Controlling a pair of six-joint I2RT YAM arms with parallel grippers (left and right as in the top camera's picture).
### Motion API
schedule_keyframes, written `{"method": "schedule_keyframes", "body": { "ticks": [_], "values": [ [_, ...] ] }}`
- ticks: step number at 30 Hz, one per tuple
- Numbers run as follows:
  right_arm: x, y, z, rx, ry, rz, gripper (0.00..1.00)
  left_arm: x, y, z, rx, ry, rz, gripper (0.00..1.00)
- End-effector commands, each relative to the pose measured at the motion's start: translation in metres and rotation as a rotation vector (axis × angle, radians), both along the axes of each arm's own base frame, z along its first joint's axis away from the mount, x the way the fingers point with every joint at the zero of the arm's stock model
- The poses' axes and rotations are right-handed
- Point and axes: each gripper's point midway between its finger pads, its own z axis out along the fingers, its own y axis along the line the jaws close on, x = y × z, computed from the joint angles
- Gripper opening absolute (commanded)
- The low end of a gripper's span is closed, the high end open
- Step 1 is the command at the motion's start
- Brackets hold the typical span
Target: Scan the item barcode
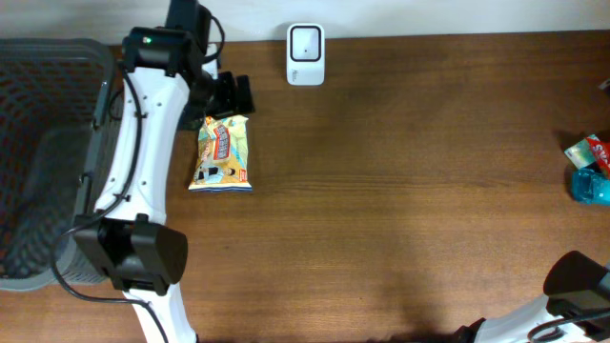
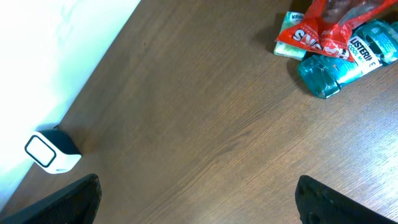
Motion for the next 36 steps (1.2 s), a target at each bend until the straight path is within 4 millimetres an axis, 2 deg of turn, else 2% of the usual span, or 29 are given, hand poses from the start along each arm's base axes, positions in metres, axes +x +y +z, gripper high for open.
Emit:
{"method": "schedule_keyframes", "body": {
  "ticks": [1,2,5,6,9,12,13,15,24,28,29,31,33,35,36],
  "values": [
    [0.002,0.001,-0.003,0.016,0.004,0.002,0.98,-0.009,-0.016,-0.019,0.107,0.029,-0.116,0.99],
    [0.002,0.001,-0.003,0.016,0.004,0.002,0.98,-0.010,-0.016,-0.029,0.157,0.035,-0.125,1.00],
    [0.002,0.001,-0.003,0.016,0.004,0.002,0.98,-0.009,-0.016,-0.062,0.239,0.046,-0.141,0.92],
    [0.002,0.001,-0.003,0.016,0.004,0.002,0.98,-0.006,-0.009,-0.075,0.289,0.038,-0.132,0.88],
    [0.002,0.001,-0.003,0.016,0.004,0.002,0.98,0.009,0.008,-0.097,0.392,-0.018,-0.099,0.86],
    [0.002,0.001,-0.003,0.016,0.004,0.002,0.98,0.019,0.011,-0.117,0.402,-0.065,-0.081,0.84],
    [0.002,0.001,-0.003,0.016,0.004,0.002,0.99,0.021,0.010,-0.123,0.398,-0.076,-0.079,0.79],
    [0.002,0.001,-0.003,0.016,0.004,0.002,0.98,0.022,0.007,-0.134,0.394,-0.088,-0.081,0.70],
    [0.002,0.001,-0.003,0.016,0.004,0.002,0.98,0.001,0.014,-0.178,0.408,-0.039,-0.091,0.69],
    [0.002,0.001,-0.003,0.016,0.004,0.002,0.98,0.014,0.016,-0.190,0.414,-0.129,-0.062,0.68],
    [0.002,0.001,-0.003,0.016,0.004,0.002,0.98,0.018,0.015,-0.192,0.406,-0.152,-0.058,0.61],
    [0.002,0.001,-0.003,0.016,0.004,0.002,0.98,0.017,0.009,-0.193,0.378,-0.149,-0.068,0.40],
    [0.002,0.001,-0.003,0.016,0.004,0.002,0.98,0.008,-0.009,-0.198,0.310,-0.118,-0.111,0.24],
    [0.002,0.001,-0.003,0.016,0.004,0.002,0.98,0.001,-0.022,-0.199,0.319,-0.103,-0.193,0.05],
    [0.002,0.001,-0.003,0.016,0.004,0.002,0.98,-0.001,-0.027,-0.200,0.326,-0.103,-0.233,0.04]
  ]
}}
